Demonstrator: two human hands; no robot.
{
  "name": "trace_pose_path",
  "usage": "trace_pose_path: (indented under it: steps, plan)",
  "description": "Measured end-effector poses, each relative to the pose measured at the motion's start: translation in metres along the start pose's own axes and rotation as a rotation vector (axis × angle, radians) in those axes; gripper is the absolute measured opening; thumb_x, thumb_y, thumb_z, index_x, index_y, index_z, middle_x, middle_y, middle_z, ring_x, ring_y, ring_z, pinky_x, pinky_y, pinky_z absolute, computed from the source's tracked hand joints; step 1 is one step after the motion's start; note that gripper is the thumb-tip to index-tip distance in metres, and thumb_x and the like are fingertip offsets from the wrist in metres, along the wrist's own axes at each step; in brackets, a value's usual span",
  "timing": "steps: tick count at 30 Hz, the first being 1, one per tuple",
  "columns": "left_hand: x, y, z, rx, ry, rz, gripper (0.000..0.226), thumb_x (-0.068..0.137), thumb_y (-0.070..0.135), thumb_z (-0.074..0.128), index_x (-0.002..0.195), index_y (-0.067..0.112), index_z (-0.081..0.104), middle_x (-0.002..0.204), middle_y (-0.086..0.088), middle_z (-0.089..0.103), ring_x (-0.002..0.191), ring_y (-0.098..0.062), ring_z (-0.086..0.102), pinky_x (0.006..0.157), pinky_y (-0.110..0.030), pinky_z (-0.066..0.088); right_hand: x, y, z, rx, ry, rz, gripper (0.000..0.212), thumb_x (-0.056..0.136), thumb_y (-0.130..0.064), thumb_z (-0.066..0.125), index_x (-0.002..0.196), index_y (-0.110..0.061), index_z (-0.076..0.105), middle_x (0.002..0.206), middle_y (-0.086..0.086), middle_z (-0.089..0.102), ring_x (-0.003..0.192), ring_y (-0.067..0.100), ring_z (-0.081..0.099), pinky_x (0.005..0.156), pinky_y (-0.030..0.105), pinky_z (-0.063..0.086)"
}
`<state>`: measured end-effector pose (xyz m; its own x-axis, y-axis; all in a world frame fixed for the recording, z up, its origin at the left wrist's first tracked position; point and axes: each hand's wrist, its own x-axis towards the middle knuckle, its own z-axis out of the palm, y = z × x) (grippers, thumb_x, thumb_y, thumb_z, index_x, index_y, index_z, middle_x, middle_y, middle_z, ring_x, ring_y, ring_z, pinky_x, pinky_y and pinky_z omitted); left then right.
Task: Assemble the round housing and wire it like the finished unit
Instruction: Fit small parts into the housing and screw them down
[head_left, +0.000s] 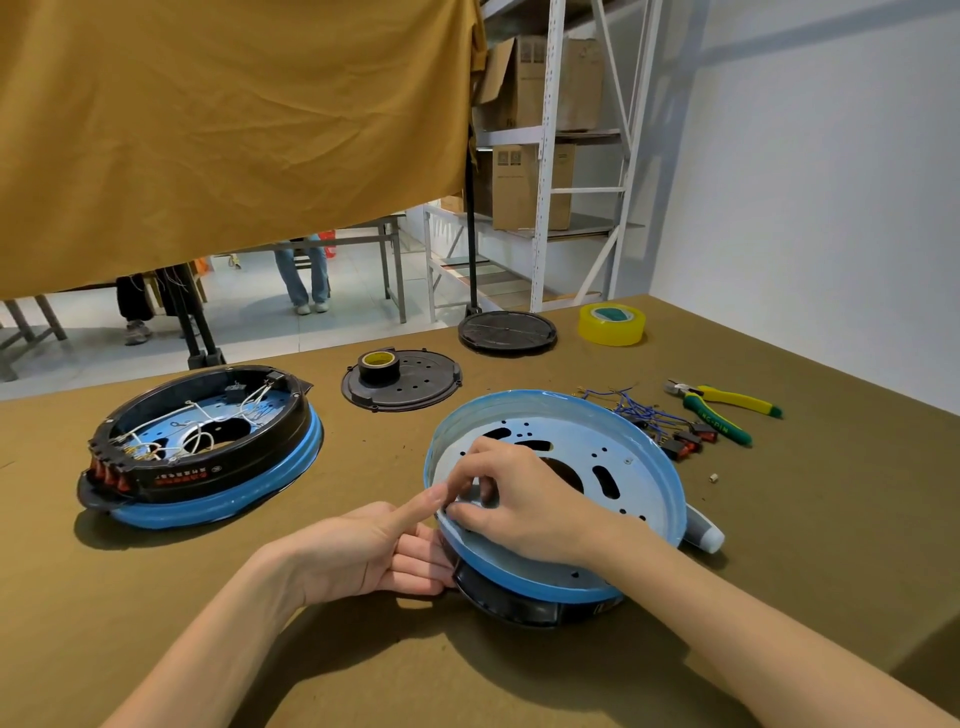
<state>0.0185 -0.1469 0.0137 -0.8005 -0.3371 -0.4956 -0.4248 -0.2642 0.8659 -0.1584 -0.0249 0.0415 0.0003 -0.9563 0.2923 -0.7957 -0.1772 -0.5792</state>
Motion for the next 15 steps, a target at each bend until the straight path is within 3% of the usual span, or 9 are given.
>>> trace_pose_path:
  steps: [4, 15]
  plan:
    - [-0.0012, 0.0007, 0.0015, 0.003, -0.007, 0.005, 0.075, 0.066, 0.072, 0.079, 0.101, 0.005, 0.078, 0.100, -0.016, 0.076, 0.092, -0.022, 0.075, 0.084, -0.031, 0.060, 0.0002, 0.0019, 0.0004, -0.008, 0.005, -0.009, 0.009, 0.093, -0.038, 0.071, 0.099, -0.032, 0.070, 0.094, -0.016, 0.054, 0.085, -0.002, 0.052, 0.069, 0.015, 0.043]
    - [-0.0015, 0.0008, 0.0053, -0.005, 0.059, -0.002, 0.083, 0.071, 0.072, 0.073, 0.115, 0.001, 0.068, 0.096, -0.013, 0.076, 0.088, -0.020, 0.074, 0.085, -0.032, 0.060, 0.0013, 0.0026, 0.0023, -0.017, 0.032, -0.019, 0.009, 0.092, -0.039, 0.072, 0.091, -0.031, 0.071, 0.092, -0.018, 0.050, 0.084, -0.007, 0.051, 0.067, 0.013, 0.041]
